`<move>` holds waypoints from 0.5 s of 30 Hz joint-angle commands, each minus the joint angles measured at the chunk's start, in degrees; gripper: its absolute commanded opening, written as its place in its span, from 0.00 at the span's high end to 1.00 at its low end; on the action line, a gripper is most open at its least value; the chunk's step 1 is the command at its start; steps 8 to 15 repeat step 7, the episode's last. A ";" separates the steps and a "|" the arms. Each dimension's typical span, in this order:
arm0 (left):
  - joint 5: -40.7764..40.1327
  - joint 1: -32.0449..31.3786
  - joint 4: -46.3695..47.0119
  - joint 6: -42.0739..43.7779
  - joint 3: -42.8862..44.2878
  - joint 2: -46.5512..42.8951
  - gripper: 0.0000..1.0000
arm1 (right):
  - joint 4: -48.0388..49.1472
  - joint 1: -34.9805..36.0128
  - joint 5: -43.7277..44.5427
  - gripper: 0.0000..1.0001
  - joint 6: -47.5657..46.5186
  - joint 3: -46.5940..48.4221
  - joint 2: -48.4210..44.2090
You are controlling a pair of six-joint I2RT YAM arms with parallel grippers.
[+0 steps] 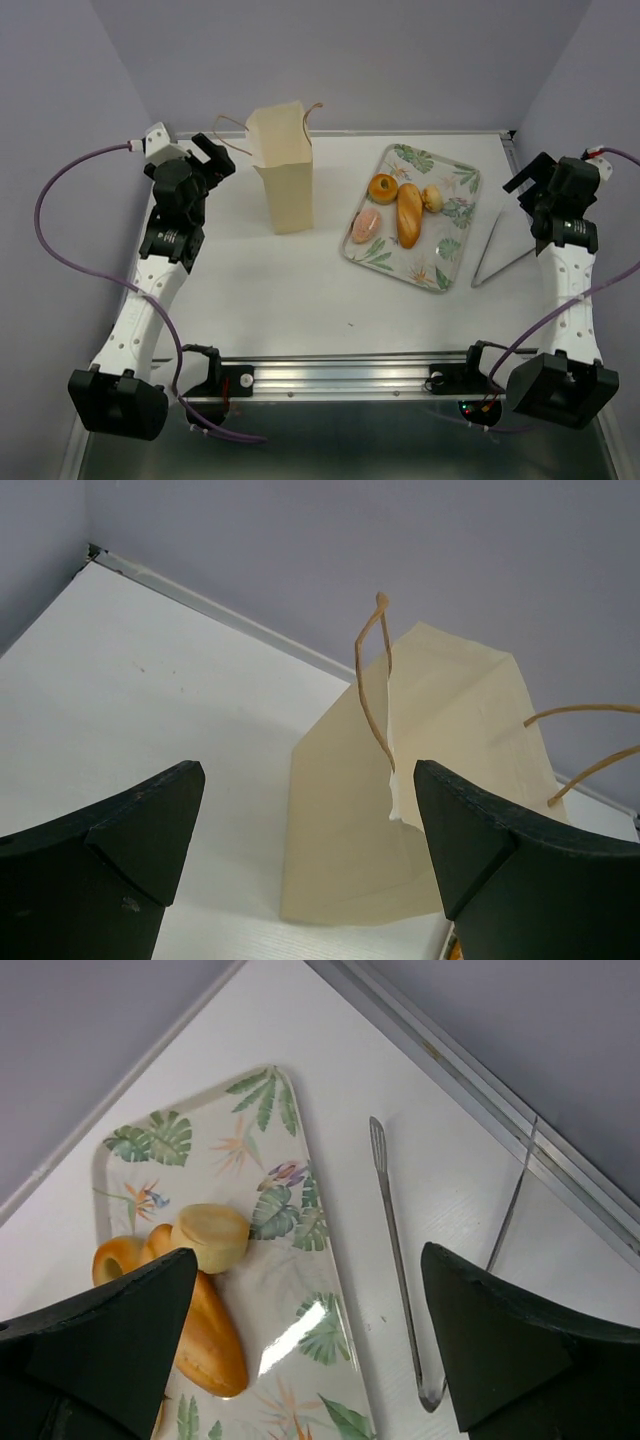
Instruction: Take the fake bread out of the paper bag
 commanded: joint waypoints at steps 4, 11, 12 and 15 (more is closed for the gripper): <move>-3.36 0.29 2.19 0.34 -1.81 -3.60 0.01 | -1.22 0.18 -5.16 0.00 -0.80 1.80 -4.15; -4.59 0.29 1.75 1.13 -1.54 -3.51 0.01 | -0.78 0.18 -4.81 0.00 -0.19 1.89 -4.77; -4.59 0.29 1.75 1.13 -1.54 -3.51 0.01 | -0.78 0.18 -4.81 0.00 -0.19 1.89 -4.77; -4.59 0.29 1.75 1.13 -1.54 -3.51 0.01 | -0.78 0.18 -4.81 0.00 -0.19 1.89 -4.77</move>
